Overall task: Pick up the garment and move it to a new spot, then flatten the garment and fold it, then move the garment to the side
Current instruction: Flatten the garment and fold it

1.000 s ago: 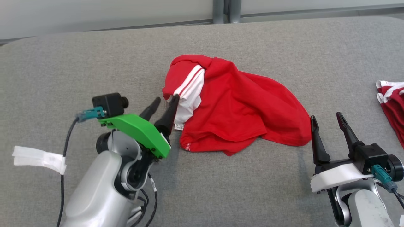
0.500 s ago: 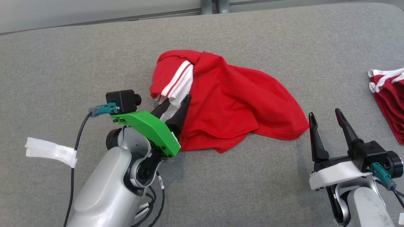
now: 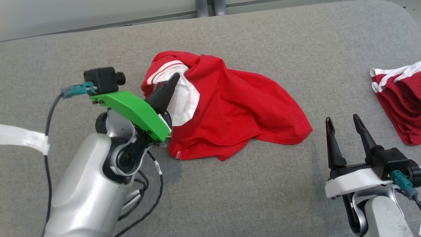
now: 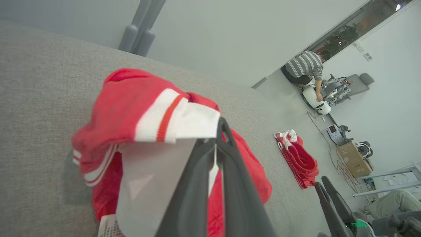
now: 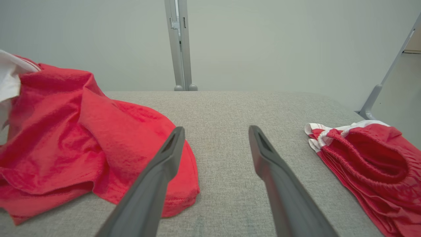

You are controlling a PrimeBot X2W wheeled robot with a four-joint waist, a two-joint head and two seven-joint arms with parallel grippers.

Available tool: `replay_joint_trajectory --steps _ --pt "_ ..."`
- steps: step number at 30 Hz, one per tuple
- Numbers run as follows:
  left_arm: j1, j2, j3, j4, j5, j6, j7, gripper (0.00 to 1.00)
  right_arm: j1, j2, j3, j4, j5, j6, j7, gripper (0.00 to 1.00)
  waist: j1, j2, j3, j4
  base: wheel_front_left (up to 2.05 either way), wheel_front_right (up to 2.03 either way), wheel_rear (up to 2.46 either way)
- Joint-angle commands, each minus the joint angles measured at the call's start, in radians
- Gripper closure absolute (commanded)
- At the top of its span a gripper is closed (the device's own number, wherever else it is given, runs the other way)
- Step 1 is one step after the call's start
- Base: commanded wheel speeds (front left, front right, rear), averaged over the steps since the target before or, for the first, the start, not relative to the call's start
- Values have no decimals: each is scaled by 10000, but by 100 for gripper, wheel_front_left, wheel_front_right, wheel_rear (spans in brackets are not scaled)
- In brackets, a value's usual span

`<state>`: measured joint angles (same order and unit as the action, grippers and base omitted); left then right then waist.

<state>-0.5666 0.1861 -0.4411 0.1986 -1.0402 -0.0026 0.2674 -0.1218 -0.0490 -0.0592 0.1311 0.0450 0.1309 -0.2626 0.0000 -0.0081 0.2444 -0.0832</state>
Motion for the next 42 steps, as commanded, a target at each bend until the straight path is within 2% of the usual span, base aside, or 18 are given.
replay_joint_trajectory --steps 1,7,15,19,22,26,30,36,42 --pt "-187 163 120 -163 -138 32 90 100 130 -30 -44 -3 49 -3 -31 0 0 81 -82 77 0 0 0" --pt "-843 1003 861 -1652 -812 628 1331 100 134 -30 -63 52 181 -3 -31 0 0 81 -319 213 0 0 0" --pt "-1632 2601 2143 -3560 -1942 1989 3429 100 182 -31 -150 59 470 -3 -31 0 0 81 -516 202 0 0 0" --pt "-1994 3459 2668 -4109 -2223 2531 4292 100 285 -30 -214 102 628 -3 -31 0 0 81 -599 187 0 0 0" --pt "-2312 3892 2956 -4208 -2313 2851 4671 100 291 -30 -185 150 743 -3 -31 0 0 81 -645 171 0 0 0" --pt "-2749 3882 3126 -4287 -2543 3222 4924 100 240 -31 -128 191 876 -3 -31 0 0 81 -741 113 0 0 0" --pt "-2925 3652 2788 -4591 -2526 3468 5165 100 184 -31 -125 222 936 -3 -31 0 0 81 -851 2 0 0 0" --pt "-3132 3215 2115 -5333 -2533 3666 5438 100 278 -30 -90 242 1025 -3 -31 0 0 81 -950 -257 0 0 0" --pt "-3229 2869 1341 -5386 -2221 3700 5489 100 305 -33 -96 256 1082 -3 -31 0 0 81 -977 -500 0 0 0"
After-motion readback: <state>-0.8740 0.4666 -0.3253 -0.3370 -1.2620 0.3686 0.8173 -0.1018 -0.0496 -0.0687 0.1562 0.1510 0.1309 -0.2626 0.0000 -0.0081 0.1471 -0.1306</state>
